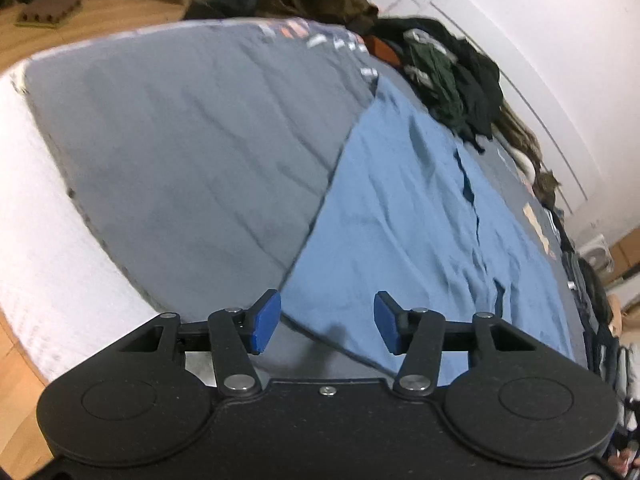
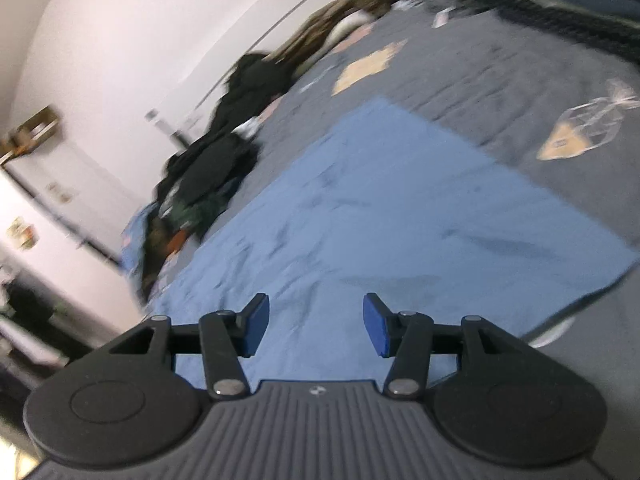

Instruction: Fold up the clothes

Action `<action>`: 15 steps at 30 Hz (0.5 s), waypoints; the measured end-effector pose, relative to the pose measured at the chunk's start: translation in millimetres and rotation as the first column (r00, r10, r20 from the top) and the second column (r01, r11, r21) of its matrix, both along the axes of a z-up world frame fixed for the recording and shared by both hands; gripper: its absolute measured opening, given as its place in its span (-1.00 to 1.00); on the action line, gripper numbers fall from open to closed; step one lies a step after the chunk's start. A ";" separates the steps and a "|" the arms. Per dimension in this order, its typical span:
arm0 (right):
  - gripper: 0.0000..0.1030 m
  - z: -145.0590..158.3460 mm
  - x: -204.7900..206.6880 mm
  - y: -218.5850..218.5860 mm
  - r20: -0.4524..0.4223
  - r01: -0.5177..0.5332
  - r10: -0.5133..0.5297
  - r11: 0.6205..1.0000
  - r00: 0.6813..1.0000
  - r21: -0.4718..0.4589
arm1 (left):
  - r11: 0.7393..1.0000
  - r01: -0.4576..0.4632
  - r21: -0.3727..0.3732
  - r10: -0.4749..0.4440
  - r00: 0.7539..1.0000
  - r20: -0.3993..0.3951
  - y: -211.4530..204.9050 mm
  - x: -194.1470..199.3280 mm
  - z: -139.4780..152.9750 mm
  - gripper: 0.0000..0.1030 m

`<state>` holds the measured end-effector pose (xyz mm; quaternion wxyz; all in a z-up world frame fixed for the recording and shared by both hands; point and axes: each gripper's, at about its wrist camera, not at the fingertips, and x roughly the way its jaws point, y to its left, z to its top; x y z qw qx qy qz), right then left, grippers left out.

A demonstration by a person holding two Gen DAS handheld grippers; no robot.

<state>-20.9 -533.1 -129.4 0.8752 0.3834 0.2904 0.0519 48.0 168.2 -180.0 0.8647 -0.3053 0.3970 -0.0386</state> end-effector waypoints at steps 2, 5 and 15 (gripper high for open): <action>-0.01 1.4 3.8 9.7 0.021 -0.073 0.072 0.996 0.997 0.042 | 1.000 -0.012 -0.020 0.012 1.000 -0.010 2.1 1.6 -8.5 -0.02; -0.01 3.9 9.5 25.2 0.054 -0.175 0.170 0.980 0.984 0.095 | 0.998 -0.038 -0.056 0.037 0.999 -0.018 7.1 0.7 -19.3 -0.02; -0.01 8.4 27.3 91.6 0.073 -0.384 0.378 0.916 0.923 0.114 | 0.994 -0.090 -0.064 0.091 0.996 0.002 -3.0 12.1 -17.2 -0.50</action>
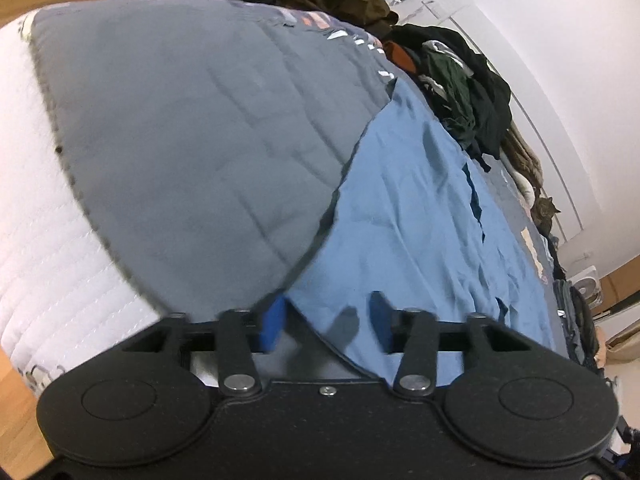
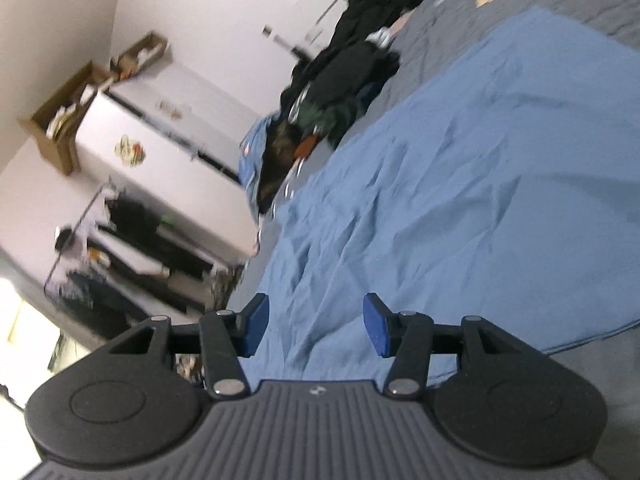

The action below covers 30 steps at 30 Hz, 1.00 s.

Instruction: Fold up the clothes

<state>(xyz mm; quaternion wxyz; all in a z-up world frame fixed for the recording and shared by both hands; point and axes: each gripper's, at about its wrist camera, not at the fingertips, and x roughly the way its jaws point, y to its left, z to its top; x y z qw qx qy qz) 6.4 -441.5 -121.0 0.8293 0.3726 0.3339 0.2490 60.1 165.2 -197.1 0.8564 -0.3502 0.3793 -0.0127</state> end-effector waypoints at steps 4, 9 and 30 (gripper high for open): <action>-0.01 -4.1 -2.4 12.2 -0.022 -0.053 0.052 0.998 0.998 -0.020 | 0.999 -0.024 0.033 0.024 1.000 0.019 -6.1 -1.1 6.9 -0.82; -0.01 -3.3 -7.3 7.1 -0.027 -0.041 0.040 0.999 0.999 -0.018 | 0.994 -0.074 0.076 0.070 0.996 0.056 -0.5 -19.6 30.8 -0.89; -0.01 8.1 -14.0 -18.5 -0.011 0.030 -0.031 0.999 0.999 -0.014 | 0.973 0.057 0.223 -0.097 0.981 0.170 -67.1 -22.5 120.4 -0.89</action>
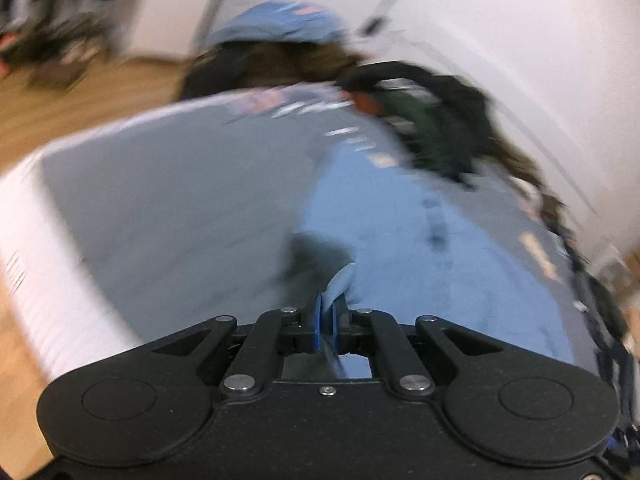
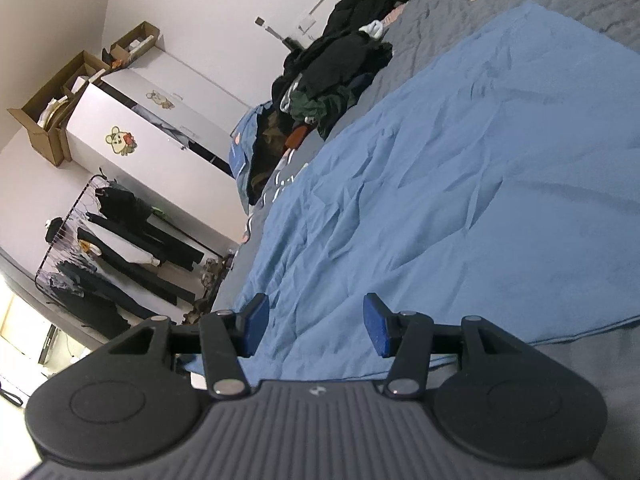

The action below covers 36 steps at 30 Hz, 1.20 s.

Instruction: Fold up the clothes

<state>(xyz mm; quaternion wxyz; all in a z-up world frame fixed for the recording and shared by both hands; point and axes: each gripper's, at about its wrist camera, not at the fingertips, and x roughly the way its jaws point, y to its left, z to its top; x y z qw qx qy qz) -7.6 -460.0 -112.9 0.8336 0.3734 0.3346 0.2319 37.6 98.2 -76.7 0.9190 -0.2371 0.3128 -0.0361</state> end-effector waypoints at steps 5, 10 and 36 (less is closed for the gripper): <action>-0.01 0.7 2.7 -11.9 -0.007 0.062 -0.062 0.998 0.998 0.018 | 0.963 0.264 0.047 -0.268 0.957 0.115 -104.8 18.5 44.8 -0.89; -0.01 -2.8 3.5 -34.1 -0.027 0.149 -0.148 0.988 0.989 0.031 | 0.861 0.506 0.051 -0.508 0.856 0.093 -226.5 29.3 33.8 -0.89; -0.01 -4.1 10.9 -20.5 0.091 0.045 -0.013 0.934 0.996 -0.355 | 0.652 0.745 0.143 -0.753 0.658 0.004 -308.4 11.3 -30.1 0.26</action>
